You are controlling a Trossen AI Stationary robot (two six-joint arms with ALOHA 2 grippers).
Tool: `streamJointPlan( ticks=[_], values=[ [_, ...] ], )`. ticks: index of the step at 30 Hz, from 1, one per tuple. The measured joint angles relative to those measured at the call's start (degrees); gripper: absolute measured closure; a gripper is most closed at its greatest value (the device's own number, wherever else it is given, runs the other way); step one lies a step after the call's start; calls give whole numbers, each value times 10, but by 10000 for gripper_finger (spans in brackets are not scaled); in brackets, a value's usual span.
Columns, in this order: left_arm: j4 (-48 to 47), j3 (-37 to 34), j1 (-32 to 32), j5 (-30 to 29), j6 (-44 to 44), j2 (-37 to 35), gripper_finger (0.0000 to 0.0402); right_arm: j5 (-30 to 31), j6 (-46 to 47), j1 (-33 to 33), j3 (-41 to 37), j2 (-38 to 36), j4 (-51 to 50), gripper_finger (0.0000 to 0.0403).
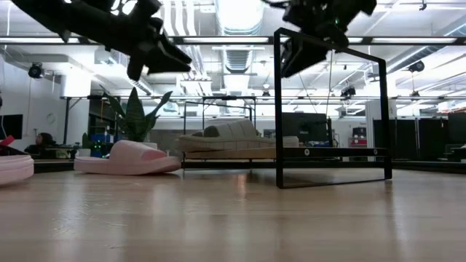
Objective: Pick and place slides into the shelf
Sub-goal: Put the gray slide on the shelf
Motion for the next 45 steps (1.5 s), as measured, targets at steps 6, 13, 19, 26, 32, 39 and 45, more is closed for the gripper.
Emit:
streamJointPlan(
  ticks=[6,13,19,26,32,39,45],
  values=[
    [4,-8,0,-1,0,-39,376,-87,-31,-37,-12,41,37,370],
    [5,-12,0,-12,0,-59,389,-128,-35,-38,74,137,14,394],
    [5,-21,0,-51,0,-72,400,-194,-26,-36,193,224,-105,394],
    [4,-32,0,-68,0,-89,401,-205,-65,-28,291,333,-233,394],
    [5,-35,0,-96,0,-102,401,-209,-75,-25,322,374,-257,394],
    [4,-35,0,-108,0,-122,401,-208,-90,-12,322,380,-255,394],
    [4,-35,0,-108,0,-135,401,-204,-86,-14,319,386,-246,395]
  ],
)
